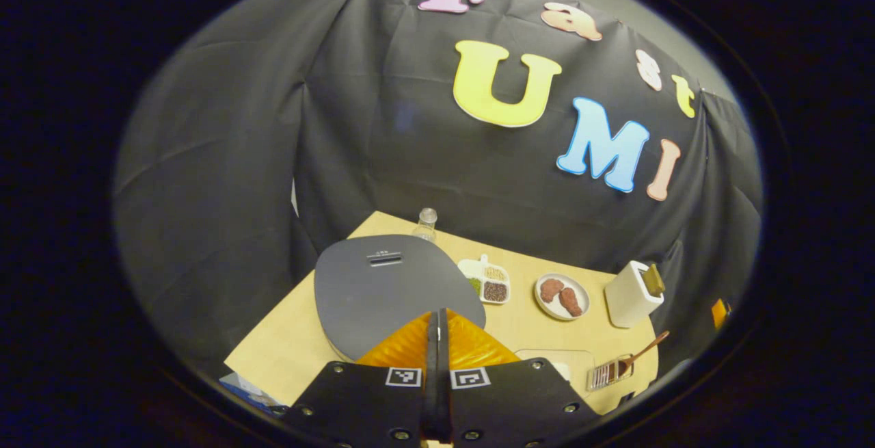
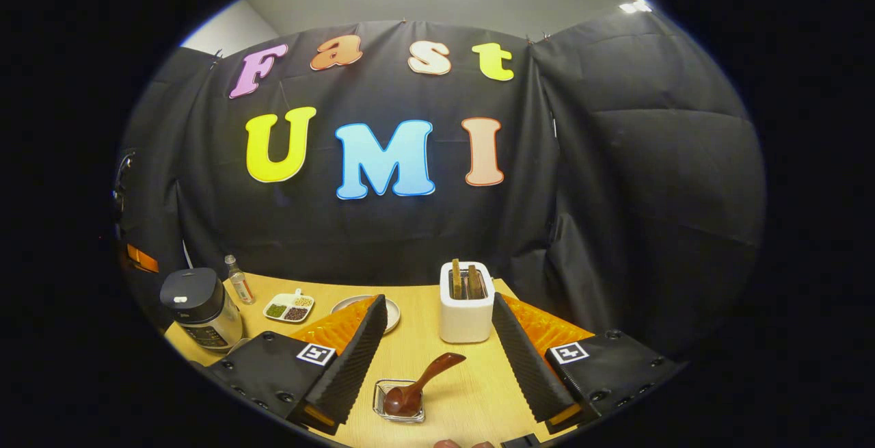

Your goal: Close the left gripper, press the button to open the rice cooker; take a wooden spoon from the chopstick holder with the right hand, scoop a spoonful of rice and pour it into the rice cooker, then put the wooden spoon back into the chopstick holder.

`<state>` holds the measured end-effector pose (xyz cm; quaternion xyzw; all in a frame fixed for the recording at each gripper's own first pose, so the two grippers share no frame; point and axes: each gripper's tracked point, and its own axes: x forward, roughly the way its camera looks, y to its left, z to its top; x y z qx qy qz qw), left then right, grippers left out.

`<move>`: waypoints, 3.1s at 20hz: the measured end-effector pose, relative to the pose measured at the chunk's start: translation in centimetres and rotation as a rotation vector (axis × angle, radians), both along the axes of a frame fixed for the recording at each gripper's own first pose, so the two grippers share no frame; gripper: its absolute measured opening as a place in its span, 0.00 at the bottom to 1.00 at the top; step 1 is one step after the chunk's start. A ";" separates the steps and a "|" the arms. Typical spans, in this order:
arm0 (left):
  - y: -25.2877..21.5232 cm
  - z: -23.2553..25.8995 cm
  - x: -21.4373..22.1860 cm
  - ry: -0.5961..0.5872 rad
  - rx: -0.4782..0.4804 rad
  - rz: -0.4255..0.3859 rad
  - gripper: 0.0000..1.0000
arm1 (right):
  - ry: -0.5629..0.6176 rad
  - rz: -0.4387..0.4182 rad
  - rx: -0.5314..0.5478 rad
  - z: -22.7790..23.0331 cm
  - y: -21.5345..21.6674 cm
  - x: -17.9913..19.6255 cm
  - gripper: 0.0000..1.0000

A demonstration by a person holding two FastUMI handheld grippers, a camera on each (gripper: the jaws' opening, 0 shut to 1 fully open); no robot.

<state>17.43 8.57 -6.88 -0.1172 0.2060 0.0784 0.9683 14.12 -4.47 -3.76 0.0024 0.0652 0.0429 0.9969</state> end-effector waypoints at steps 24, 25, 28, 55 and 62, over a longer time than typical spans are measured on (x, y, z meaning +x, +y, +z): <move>0.3 -9.0 3.2 0.213 -0.033 -0.090 0.02 | 0.075 -0.004 0.020 -2.8 1.4 -3.1 0.98; 0.3 -9.0 3.2 0.203 -0.035 -0.094 0.02 | 0.079 -0.009 0.021 -3.0 1.3 -3.4 0.93; 0.2 -9.4 3.0 0.201 -0.062 -0.096 0.02 | 0.083 -0.028 0.020 -3.0 1.2 -4.7 0.98; -1.6 9.2 -12.6 -0.380 0.366 -0.097 0.32 | 0.119 -0.150 0.041 -2.9 0.7 -11.5 0.98; 0.5 8.0 -14.0 -0.307 0.384 0.023 0.86 | 0.239 -0.114 0.101 -5.9 1.0 -6.0 0.98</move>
